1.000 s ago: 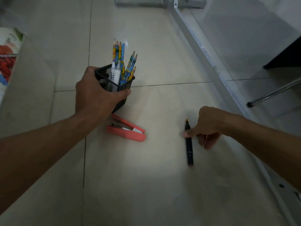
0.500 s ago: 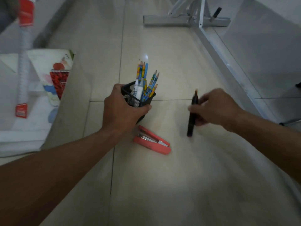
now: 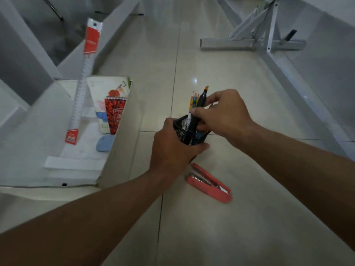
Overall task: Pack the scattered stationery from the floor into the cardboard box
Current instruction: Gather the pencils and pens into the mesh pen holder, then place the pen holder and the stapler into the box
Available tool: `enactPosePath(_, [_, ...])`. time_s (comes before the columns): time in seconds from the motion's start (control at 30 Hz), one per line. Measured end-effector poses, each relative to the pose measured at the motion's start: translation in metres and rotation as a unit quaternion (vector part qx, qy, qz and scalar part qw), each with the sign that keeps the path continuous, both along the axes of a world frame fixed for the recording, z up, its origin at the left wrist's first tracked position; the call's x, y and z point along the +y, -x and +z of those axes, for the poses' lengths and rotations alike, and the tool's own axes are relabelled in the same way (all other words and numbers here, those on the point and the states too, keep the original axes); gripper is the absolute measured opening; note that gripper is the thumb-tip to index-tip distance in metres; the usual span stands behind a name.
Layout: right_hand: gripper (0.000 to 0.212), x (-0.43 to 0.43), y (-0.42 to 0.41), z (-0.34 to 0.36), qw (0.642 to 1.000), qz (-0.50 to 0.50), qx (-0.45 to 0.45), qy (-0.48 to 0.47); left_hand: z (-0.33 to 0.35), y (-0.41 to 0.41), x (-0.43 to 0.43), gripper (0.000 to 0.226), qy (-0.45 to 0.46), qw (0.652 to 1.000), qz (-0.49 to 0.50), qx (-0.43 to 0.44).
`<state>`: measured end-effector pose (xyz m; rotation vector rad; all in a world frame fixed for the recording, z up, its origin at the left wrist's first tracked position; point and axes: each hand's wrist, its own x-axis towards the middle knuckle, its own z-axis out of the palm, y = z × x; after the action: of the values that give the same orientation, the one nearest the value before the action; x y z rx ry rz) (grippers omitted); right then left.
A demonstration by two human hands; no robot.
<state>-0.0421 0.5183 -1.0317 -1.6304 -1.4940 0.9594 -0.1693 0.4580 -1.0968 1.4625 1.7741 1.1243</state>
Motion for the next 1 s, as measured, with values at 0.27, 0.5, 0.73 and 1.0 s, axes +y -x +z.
enactPosePath(0.27, [0.015, -0.006, 0.005, 0.000, 1.000, 0.021, 0.005, 0.023, 0.002, 0.004, -0.003, 0.082, 0.013, 1.000, -0.009, -0.010])
enactPosePath(0.5, [0.042, -0.017, -0.016, 0.007, 0.993, -0.057, -0.100, -0.021, 0.010, 0.000, -0.001, 0.082, -0.007, 0.999, 0.011, -0.044])
enactPosePath(0.73, [0.038, -0.033, -0.011, -0.005, 0.975, 0.017, 0.165, 0.147, 0.022, -0.001, -0.001, 0.089, -0.059, 0.993, 0.006, -0.103])
enactPosePath(1.0, [0.035, -0.001, 0.015, 0.043, 0.988, 0.079, 0.113, 0.069, 0.054, 0.033, 0.039, 0.054, -0.106, 0.992, -0.035, -0.063])
